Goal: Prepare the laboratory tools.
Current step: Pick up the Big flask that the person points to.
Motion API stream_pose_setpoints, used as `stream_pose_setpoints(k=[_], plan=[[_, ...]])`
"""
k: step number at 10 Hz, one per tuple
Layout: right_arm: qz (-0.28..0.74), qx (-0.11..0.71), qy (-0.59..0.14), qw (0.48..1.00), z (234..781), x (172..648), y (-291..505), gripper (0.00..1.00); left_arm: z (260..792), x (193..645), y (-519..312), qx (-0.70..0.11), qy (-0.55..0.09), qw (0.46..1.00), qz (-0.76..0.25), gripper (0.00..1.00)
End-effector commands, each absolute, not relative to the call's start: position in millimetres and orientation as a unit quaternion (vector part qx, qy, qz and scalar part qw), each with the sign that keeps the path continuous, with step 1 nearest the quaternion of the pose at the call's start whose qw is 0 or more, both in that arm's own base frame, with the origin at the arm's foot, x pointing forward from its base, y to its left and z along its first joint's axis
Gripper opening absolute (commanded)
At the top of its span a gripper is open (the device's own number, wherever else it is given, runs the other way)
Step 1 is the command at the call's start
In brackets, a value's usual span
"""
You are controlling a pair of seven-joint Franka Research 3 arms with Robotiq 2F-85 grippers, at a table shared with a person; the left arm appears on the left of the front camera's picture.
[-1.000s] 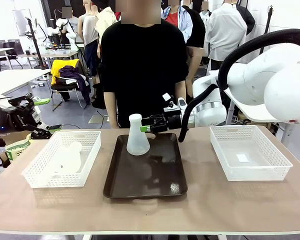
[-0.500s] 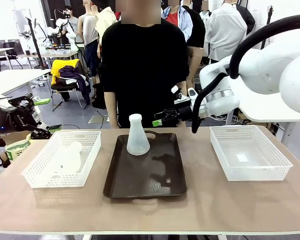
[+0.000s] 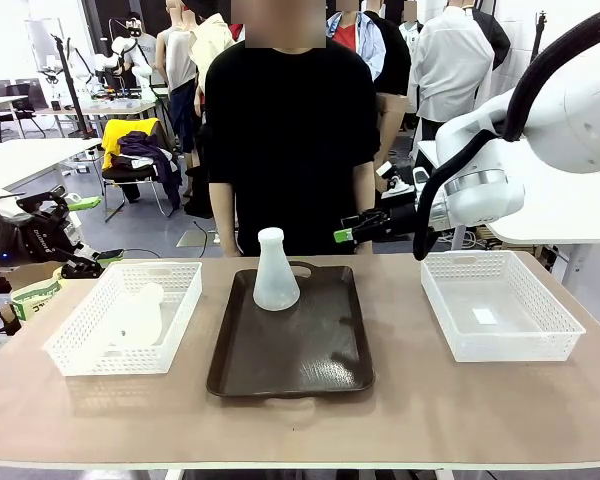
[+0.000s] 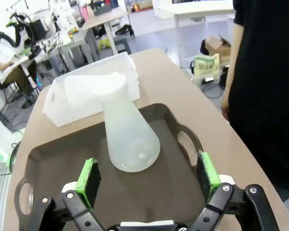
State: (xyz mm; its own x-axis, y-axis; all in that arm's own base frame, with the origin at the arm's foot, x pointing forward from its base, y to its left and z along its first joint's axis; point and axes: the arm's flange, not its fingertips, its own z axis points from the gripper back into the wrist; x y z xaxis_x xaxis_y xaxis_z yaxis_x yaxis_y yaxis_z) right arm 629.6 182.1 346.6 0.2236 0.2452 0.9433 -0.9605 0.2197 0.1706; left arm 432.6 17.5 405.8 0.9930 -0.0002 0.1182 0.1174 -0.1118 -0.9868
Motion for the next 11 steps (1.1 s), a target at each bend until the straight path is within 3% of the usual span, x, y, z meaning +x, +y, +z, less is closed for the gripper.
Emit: stream_pose_setpoints(k=[1,11], plan=[[0.447,0.429,-0.441,0.649,340.8,624.3,190.4,1.00,408.4,431.5,18.7,-0.747,-0.041,0.662,-0.047,1.00],[0.452,0.428,-0.427,0.656,347.1,629.7,183.5,1.00,408.4,431.5,18.7,-0.747,-0.041,0.662,-0.047,1.00]])
